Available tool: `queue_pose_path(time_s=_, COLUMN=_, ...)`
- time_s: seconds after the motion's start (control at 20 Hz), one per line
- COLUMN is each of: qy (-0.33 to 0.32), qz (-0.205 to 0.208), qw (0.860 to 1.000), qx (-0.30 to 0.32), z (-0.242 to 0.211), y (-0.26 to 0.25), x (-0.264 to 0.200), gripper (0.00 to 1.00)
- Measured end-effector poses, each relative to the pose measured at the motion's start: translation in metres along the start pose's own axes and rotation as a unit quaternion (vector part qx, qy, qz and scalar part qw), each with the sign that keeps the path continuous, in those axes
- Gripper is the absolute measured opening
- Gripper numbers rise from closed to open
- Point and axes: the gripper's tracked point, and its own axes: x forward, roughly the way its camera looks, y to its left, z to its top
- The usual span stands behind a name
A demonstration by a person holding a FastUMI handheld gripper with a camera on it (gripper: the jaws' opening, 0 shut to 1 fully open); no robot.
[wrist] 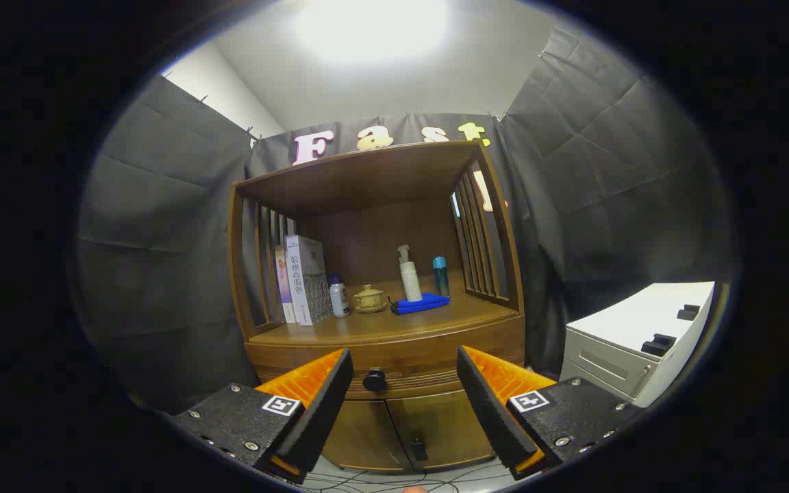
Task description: Pull open the drawer, take out the items inside it, and place them on the countertop above the cabinet.
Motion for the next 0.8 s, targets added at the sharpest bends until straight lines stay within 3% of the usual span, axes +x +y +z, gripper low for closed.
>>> queue_pose_path(time_s=0.8, qy=0.004, qz=0.018, qw=1.0, qx=0.003, z=-0.0034, y=0.0042, x=0.0002, gripper=0.95)
